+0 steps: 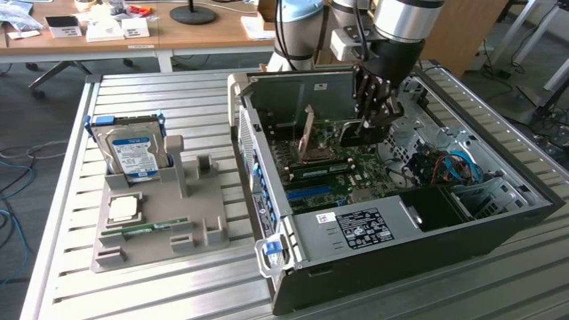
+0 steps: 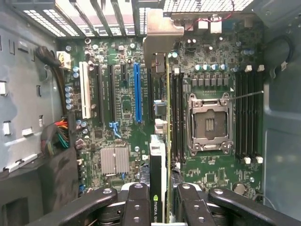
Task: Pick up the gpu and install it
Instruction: 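Insert the gpu into the slot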
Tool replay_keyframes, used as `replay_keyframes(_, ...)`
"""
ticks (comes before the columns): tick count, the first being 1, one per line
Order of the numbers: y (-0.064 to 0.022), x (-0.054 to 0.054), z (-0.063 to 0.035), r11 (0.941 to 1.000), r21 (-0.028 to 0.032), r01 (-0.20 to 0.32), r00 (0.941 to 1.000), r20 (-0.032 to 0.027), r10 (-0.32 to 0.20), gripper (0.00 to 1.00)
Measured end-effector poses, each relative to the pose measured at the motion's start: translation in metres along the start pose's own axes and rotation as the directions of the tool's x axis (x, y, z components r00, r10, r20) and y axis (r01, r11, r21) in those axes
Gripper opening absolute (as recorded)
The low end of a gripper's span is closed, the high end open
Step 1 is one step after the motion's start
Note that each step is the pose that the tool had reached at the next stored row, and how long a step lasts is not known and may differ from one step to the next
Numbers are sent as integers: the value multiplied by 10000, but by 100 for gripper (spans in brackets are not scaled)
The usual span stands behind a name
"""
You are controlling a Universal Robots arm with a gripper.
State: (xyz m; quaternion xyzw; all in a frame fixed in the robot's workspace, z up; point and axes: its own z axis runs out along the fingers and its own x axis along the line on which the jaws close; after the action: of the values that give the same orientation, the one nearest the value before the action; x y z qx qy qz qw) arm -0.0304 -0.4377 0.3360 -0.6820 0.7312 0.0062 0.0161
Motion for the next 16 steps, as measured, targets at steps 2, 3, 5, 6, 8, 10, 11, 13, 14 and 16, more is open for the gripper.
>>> replay_keyframes(2, 12, 3, 22, 10000, 1, 0, 10000, 1, 0, 27)
replay_keyframes(3, 14, 11, 24, 10000, -1, 0, 10000, -2, 0, 27)
replay_keyframes(5, 15, 35, 30, 10000, 0, 2, 10000, 0, -2, 27)
replay_keyframes(6, 15, 48, 32, 10000, 0, 2, 10000, 0, -2, 27)
replay_keyframes(8, 22, 59, 45, 10000, 1, -1, 10000, 3, 1, 27)
replay_keyframes(10, 33, 63, 68, 10000, 0, 1, 10000, 0, -1, 27)
replay_keyframes(11, 41, 64, 80, 10000, 1, 2, 10000, 0, -2, 27)
replay_keyframes(13, 53, 66, 103, 10000, 1, 1, 10000, 0, -1, 27)
replay_keyframes(14, 58, 67, 112, 10000, 1, 1, 10000, 0, -1, 27)
replay_keyframes(16, 69, 70, 126, 10000, 0, 1, 10000, -2, -1, 27)
